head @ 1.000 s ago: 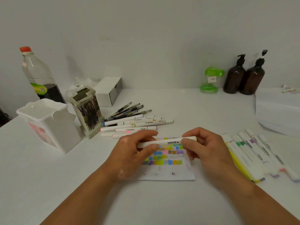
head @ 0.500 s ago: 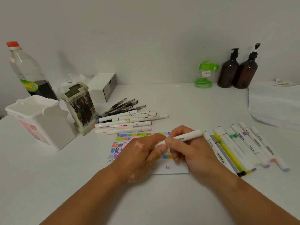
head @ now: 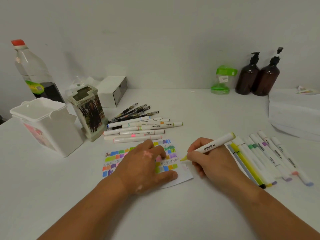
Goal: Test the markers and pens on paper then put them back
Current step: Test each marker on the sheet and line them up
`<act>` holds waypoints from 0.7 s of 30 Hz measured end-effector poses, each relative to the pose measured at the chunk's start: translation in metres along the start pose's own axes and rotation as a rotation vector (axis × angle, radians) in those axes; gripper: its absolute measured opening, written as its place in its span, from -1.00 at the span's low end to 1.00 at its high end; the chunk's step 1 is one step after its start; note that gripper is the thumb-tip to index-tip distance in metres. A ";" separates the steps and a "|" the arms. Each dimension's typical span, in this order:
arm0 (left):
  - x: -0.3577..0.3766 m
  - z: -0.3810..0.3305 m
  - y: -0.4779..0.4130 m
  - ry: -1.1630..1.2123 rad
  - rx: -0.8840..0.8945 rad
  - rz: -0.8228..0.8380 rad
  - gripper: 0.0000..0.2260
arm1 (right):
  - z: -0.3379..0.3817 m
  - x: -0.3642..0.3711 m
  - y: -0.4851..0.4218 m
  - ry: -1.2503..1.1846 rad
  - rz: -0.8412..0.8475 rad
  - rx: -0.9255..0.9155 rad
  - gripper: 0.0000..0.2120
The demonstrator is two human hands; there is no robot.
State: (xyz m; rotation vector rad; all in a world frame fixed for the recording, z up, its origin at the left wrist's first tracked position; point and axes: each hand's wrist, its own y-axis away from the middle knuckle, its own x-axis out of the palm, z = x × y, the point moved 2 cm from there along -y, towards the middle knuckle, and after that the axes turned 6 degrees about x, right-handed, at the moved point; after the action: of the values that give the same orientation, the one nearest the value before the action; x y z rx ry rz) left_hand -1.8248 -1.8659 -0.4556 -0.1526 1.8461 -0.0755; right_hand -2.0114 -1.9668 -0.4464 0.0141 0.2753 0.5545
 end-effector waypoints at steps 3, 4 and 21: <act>0.003 -0.003 0.000 -0.004 0.009 -0.027 -0.33 | -0.001 0.003 0.001 0.049 0.020 0.015 -0.87; 0.005 -0.004 -0.001 -0.006 0.008 -0.026 -0.30 | 0.000 0.003 0.001 0.062 0.020 0.015 -0.87; 0.010 0.001 -0.005 -0.017 0.004 0.032 -0.25 | 0.002 0.002 0.004 0.291 0.032 -0.019 -0.91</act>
State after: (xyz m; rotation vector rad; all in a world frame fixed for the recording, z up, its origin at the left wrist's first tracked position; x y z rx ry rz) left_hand -1.8267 -1.8724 -0.4649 -0.1202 1.8306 -0.0553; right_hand -2.0109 -1.9622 -0.4446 -0.0816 0.5539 0.5911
